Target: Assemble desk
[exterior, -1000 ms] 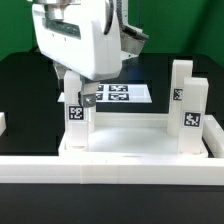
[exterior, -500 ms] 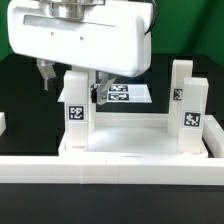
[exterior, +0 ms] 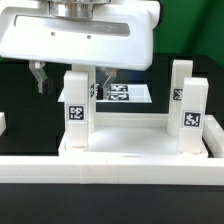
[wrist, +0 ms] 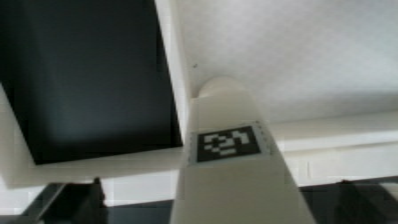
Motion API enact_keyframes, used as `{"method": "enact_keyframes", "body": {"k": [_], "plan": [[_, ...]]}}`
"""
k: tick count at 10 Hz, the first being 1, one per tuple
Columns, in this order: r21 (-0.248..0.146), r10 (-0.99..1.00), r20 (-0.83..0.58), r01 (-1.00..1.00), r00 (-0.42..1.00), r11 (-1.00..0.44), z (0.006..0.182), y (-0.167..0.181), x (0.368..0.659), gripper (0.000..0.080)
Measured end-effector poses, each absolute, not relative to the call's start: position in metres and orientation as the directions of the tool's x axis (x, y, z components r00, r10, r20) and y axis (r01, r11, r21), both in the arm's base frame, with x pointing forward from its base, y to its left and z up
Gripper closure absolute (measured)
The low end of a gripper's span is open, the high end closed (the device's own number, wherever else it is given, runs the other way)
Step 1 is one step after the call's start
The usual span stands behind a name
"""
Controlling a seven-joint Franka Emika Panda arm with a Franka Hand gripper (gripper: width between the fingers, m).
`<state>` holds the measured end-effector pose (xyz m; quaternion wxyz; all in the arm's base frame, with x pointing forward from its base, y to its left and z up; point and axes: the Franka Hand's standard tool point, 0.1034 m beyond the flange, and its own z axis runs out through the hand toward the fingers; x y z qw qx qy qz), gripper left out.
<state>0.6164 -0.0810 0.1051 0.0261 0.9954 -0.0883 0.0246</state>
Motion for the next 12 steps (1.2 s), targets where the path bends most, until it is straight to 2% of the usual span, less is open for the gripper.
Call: {"method": "enact_keyframes", "body": {"k": [1,3,5,8,10,12], "plan": [[0.048,-0.179,0.053,-0.182,0.982,-0.982,0.1045,-0.0811,0.6161,0.0155],[0.047,-0.18,0.052,-0.183,0.982,-0.982,0.1043,-0.081,0.6159,0.0496],[0.045,-0.216,0.053,-0.218,0.975,-0.975,0.1039,-0.0813,0.6156,0.0509],[0.032,-0.425,0.062,-0.427,0.903,-0.904,0.1035,-0.0813,0.6155,0.0509],[0.016,-0.588,0.064,-0.59,0.806,-0.807,0.1036,-0.0835,0.6149,0.0509],[-0.018,-0.755,0.059,-0.755,0.653,-0.655,0.1027,-0.0844,0.6143,0.0509]]}}
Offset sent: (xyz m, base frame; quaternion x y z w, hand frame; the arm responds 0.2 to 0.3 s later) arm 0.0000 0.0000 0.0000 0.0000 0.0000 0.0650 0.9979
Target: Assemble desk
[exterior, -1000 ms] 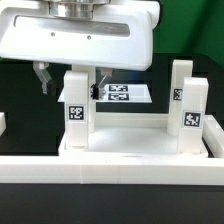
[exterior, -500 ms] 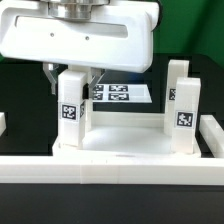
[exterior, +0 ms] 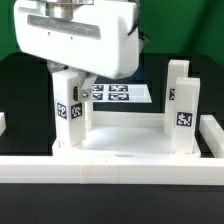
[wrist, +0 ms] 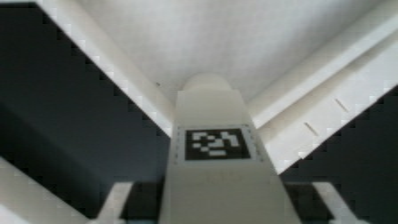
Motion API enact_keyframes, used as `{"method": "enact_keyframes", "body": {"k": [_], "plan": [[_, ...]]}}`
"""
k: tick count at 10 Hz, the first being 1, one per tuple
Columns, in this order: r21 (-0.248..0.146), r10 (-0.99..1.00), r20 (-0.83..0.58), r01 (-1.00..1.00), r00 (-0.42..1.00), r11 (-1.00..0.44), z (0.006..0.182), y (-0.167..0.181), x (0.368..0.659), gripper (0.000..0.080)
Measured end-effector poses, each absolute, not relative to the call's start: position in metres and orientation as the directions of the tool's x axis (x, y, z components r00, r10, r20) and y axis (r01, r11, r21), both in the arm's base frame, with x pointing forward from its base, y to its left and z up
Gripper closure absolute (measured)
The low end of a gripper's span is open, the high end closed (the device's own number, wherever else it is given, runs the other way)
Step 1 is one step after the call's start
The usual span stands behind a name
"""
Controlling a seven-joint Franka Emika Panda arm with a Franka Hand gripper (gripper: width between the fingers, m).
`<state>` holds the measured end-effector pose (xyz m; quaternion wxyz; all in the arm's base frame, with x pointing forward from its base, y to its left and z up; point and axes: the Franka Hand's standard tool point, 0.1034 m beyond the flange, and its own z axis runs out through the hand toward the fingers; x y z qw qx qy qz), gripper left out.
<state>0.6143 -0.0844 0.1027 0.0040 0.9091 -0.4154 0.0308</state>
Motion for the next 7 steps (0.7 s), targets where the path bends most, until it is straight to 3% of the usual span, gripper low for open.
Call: {"method": "enact_keyframes", "body": {"k": [3,7], "plan": [[-0.069,-0.921,0.036,-0.918,0.388,-0.39,0.1021,-0.0861,0.6149,0.0509],[-0.076,-0.984,0.02,-0.981,0.178,-0.179,0.1019,-0.0847,0.6155,0.0509]]}}
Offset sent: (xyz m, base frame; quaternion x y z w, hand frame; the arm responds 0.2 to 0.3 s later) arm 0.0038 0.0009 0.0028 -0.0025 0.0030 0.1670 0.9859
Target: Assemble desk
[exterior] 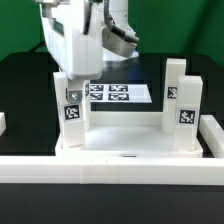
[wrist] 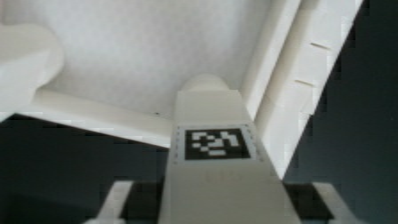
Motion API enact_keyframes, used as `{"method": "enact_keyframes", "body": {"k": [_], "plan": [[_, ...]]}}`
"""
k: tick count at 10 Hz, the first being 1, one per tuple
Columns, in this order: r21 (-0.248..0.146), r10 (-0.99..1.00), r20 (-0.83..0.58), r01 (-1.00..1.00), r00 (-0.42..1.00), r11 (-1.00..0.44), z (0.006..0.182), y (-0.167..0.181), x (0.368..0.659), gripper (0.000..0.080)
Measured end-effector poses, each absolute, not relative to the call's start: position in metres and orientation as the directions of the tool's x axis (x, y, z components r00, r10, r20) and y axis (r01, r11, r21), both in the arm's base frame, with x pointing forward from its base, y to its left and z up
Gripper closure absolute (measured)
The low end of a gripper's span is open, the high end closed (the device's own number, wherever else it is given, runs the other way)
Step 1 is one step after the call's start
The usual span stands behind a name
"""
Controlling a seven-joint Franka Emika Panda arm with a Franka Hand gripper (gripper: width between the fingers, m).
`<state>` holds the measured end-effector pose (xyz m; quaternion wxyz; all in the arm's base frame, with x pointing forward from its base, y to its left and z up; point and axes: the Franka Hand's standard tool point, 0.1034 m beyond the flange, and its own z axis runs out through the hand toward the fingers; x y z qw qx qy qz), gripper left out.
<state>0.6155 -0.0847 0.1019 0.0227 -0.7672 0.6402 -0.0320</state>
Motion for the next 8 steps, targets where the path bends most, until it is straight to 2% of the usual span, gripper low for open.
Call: {"method": "enact_keyframes", "body": {"k": [4,6,8], "plan": [[-0.079,-0.998,-0.001,-0.995,-0.063,0.063,0.1015,-0.0842,0.6154,0.0509],[-0.108,-0.955,-0.047,-0.949,-0.294,0.297,0.101,-0.0841,0.6156,0.0509],[-0.105,-0.878,-0.09,-0.872,-0.47,0.477,0.1007,-0.0839,0.6166,0.0509]]}}
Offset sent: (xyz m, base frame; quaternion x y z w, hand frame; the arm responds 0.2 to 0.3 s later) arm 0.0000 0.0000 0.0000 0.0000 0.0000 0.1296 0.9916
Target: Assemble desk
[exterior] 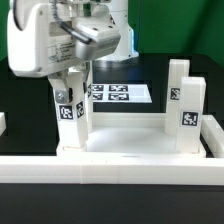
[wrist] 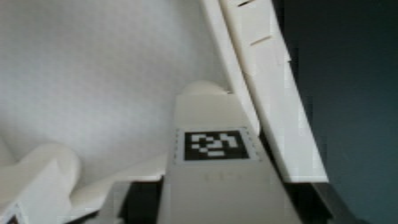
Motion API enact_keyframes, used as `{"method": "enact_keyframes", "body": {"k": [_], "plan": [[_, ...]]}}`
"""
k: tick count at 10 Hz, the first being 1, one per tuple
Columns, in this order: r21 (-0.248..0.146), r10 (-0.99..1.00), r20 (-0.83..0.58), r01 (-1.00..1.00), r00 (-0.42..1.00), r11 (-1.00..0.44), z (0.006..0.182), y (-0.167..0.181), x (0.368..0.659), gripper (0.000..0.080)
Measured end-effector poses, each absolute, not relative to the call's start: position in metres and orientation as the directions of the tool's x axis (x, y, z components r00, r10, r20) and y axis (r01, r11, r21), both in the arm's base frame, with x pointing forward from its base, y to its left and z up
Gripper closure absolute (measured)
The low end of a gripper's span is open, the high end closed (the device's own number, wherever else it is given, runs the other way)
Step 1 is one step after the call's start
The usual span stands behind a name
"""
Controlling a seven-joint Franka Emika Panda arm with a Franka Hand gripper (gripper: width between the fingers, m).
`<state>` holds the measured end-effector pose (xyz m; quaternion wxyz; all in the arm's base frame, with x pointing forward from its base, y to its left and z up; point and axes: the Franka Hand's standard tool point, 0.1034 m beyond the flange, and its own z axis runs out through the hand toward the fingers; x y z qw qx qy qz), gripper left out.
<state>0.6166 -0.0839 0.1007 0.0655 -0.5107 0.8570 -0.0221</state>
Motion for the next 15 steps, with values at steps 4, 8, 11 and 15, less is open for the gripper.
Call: {"method": "enact_keyframes", "body": {"k": [4,8,11,15], "plan": [[-0.076,-0.891,-0.096,-0.889,-0.445,0.452,0.0998,-0.08,0.6157,0.0342],[-0.095,-0.981,-0.082,-0.978,-0.177,0.184,0.1038,-0.0773,0.6202,0.0154],[-0.108,-0.998,-0.063,-0.994,-0.003,0.01,0.1039,-0.0776,0.6202,0.0151],[-0.08,-0.918,0.008,-0.915,0.397,-0.396,0.1069,-0.0772,0.6209,0.0151]]}}
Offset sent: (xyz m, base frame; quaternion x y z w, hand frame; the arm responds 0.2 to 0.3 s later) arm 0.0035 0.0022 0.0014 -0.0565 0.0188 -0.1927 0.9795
